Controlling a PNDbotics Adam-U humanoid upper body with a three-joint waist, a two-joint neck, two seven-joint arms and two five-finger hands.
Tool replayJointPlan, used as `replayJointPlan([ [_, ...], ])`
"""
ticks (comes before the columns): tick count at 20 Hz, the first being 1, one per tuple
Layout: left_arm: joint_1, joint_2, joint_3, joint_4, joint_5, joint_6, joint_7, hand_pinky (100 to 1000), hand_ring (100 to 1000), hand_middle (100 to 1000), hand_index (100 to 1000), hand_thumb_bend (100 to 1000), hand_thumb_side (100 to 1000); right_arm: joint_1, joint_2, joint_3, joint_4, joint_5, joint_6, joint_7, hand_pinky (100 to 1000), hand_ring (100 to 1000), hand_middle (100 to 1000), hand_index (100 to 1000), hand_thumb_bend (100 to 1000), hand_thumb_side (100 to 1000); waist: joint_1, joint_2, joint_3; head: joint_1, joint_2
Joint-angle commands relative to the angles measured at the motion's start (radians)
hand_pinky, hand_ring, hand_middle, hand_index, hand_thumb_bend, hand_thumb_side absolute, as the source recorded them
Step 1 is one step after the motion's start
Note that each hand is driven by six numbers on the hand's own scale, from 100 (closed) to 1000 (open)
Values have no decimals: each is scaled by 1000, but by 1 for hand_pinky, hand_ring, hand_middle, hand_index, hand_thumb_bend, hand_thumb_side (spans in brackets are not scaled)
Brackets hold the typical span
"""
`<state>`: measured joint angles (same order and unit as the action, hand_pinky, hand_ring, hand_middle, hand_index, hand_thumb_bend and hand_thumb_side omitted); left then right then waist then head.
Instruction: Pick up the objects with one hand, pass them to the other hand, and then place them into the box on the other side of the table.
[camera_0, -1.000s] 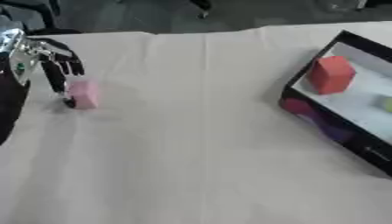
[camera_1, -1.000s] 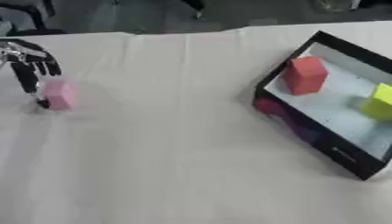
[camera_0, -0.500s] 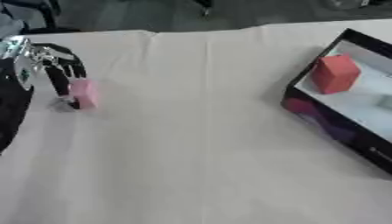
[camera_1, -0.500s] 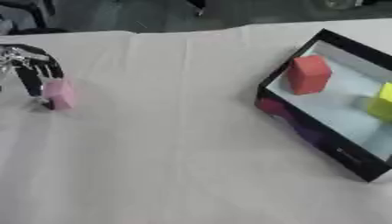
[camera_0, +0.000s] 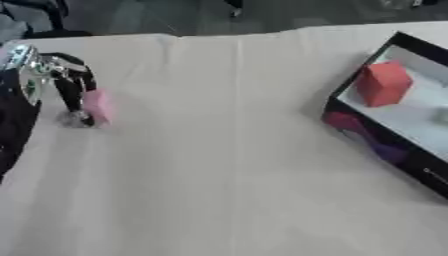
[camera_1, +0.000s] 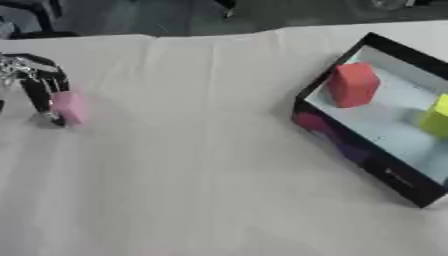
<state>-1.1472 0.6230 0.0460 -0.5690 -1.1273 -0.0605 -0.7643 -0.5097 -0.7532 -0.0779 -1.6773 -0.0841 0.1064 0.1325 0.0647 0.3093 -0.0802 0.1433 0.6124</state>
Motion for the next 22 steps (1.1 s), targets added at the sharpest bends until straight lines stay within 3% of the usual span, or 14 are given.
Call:
replayJointPlan([
  [1,-18,27,2,-10,-5,8,5,840,779,678,574,515,100,-7,-25,-15,-16,-3,1,-2,980,1000,898,975,100,527,7,-14,1,5,-3],
  [9,-30,22,-16,-63,39,-18,52,813,746,644,549,416,100,1,-29,-19,-15,-21,0,-7,980,1000,897,973,100,515,-2,-37,17,0,15],
  [14,-31,28,-39,-142,118,-62,82,799,715,625,543,382,100,6,-33,-21,-14,-39,1,-10,980,1000,897,973,100,510,-10,-60,39,-25,29],
  [22,9,39,-83,-283,238,-68,157,773,691,611,549,336,100,-2,-32,-16,-22,-65,5,-12,980,1000,902,976,100,509,-20,-89,71,-68,31],
])
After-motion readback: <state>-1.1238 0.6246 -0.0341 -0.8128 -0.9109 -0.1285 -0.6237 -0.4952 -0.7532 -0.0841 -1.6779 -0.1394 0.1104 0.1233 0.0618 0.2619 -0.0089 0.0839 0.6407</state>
